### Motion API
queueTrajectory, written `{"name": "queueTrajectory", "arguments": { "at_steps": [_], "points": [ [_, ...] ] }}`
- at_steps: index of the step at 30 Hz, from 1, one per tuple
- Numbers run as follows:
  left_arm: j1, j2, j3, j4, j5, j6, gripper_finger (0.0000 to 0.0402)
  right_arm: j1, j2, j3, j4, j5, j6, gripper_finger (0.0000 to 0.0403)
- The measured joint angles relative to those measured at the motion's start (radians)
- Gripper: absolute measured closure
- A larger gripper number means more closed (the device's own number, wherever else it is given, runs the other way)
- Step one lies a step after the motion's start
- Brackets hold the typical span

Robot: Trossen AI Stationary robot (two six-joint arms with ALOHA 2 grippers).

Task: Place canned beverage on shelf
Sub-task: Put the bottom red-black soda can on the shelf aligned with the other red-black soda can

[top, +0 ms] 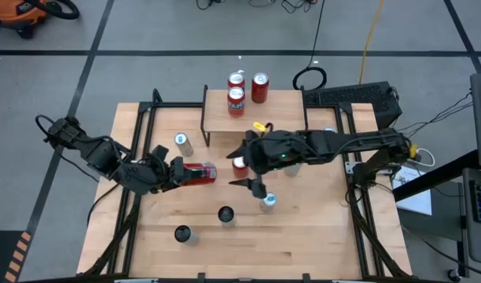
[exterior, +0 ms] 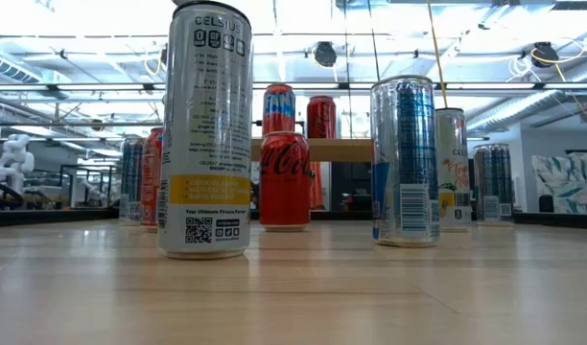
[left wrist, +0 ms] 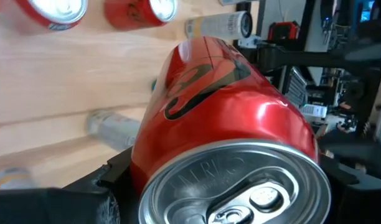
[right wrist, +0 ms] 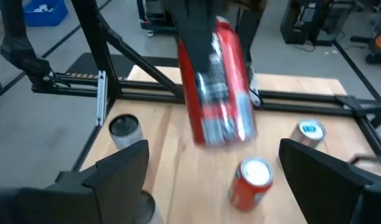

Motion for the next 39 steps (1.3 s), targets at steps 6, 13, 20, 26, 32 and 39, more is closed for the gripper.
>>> {"name": "queueTrajectory", "arguments": {
  "at_steps": [6,13,20,26,32,39],
  "points": [
    [0.027,0.021,0.000,0.079,0.008,0.059,0.0111,0.000,0.123,0.159,-0.079,-0.015,-0.062,0.0064],
    [0.047,0.038,0.000,0.138,0.008,0.111,0.0111,-0.002,0.194,0.233,-0.140,-0.017,-0.084,0.0064],
    [0.048,0.062,-0.001,0.180,0.009,0.117,0.0111,-0.009,0.194,0.234,-0.140,-0.013,-0.119,0.0064],
    [0.048,0.080,-0.001,0.221,0.010,0.117,0.0111,-0.019,0.194,0.234,-0.166,-0.038,-0.140,0.0058],
    [0.054,0.086,-0.001,0.241,0.012,0.117,0.0111,-0.020,0.194,0.234,-0.191,-0.066,-0.138,0.0018],
    [0.075,0.086,-0.001,0.236,0.014,0.134,0.0111,-0.027,0.216,0.234,-0.192,-0.094,-0.145,0.0009]
  ]
}}
